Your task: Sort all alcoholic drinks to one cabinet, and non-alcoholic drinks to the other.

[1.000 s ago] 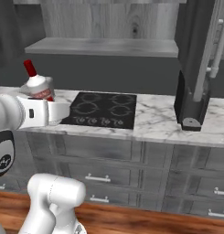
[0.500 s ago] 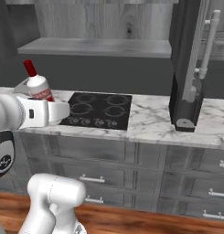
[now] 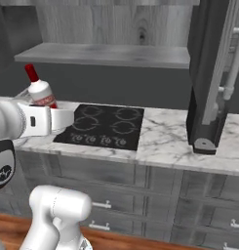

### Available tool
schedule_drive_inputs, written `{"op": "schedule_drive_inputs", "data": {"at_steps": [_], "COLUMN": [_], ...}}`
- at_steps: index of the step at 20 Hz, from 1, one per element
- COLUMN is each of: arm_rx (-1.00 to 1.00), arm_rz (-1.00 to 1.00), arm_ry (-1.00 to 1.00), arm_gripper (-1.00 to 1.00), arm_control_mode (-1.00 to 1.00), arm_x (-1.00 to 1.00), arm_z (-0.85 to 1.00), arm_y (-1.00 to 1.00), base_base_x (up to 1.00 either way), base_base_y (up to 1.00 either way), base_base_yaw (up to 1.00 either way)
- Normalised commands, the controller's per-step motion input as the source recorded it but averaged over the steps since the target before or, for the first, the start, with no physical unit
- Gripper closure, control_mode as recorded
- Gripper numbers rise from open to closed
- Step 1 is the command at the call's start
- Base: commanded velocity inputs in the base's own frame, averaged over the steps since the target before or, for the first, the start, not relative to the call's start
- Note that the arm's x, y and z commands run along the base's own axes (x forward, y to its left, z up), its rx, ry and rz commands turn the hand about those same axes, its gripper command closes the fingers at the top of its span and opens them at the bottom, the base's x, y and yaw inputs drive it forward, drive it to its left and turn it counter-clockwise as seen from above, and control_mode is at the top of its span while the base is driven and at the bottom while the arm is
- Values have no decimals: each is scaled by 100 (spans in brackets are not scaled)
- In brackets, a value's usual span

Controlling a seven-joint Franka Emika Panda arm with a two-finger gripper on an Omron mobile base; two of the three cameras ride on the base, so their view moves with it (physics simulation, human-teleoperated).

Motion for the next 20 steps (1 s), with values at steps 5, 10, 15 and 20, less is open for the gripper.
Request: {"op": "schedule_drive_inputs", "data": {"at_steps": [5,10,15,20], "arm_rx": [0,0,0,0], "arm_rz": [0,0,0,0], "arm_ry": [0,0,0,0], "arm_gripper": [100,100,100,100], "arm_control_mode": [100,100,100,100], "arm_x": [0,0,0,0], "arm_z": [0,0,0,0], "arm_y": [0,0,0,0], "base_base_x": [45,39,36,36], "base_base_y": [-19,-23,-29,-36], "base_base_yaw": [9,8,6,2]}}
